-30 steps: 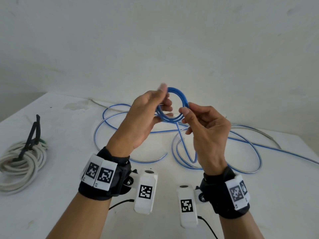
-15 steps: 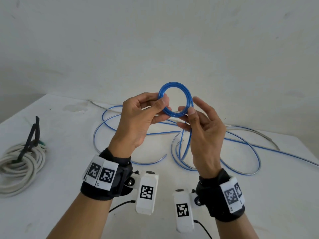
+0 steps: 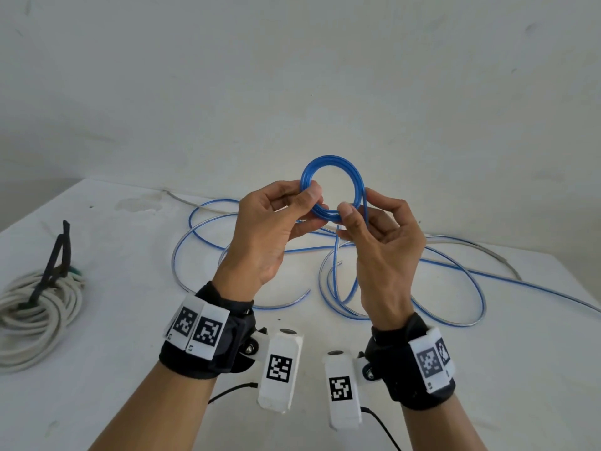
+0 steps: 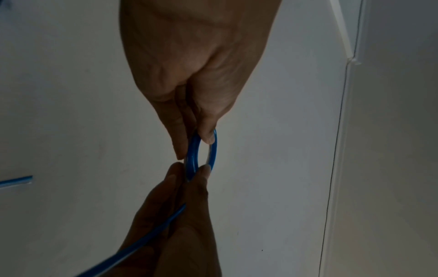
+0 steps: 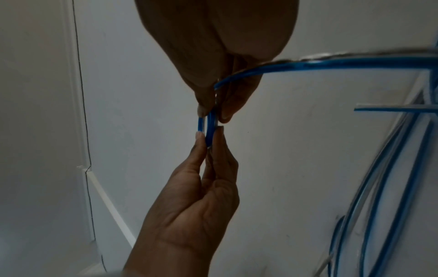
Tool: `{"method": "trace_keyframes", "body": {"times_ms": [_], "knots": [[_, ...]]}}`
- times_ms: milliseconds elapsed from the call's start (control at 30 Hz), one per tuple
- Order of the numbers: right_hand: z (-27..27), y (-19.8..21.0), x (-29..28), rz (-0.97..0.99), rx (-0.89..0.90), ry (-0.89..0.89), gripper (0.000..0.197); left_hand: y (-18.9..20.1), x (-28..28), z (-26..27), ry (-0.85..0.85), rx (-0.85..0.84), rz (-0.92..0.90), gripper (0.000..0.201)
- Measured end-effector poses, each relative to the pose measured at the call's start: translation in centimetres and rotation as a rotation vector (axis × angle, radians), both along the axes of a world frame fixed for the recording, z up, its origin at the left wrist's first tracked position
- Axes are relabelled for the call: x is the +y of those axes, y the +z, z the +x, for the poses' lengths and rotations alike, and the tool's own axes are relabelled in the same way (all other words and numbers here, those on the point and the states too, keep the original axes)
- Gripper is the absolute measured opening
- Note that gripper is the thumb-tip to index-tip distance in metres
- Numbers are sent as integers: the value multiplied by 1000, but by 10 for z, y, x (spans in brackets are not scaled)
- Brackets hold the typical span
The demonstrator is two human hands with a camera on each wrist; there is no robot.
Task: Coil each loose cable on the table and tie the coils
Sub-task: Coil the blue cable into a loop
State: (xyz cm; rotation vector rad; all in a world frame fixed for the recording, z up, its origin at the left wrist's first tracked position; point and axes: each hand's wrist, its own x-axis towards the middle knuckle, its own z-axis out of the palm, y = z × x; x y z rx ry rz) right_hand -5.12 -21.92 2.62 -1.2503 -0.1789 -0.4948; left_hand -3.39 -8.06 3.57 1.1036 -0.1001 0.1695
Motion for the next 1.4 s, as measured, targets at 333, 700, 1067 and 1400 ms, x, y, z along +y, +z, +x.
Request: {"method": "trace_keyframes", "body": {"times_ms": [333,700,1067,1400], "knots": [[0,-7,5,28,16,15,26,-2,-4,0,5,20,-55,15],[10,0,-31,-596,46,343,29,-2,26,4,-87,-53,656,39],[6,5,-28,-578,21,281,33,-4,19,4,-201,-45,587,43],[-5,-4,6,-174,27,192,20,3,9,6,67,-15,125,34]]}}
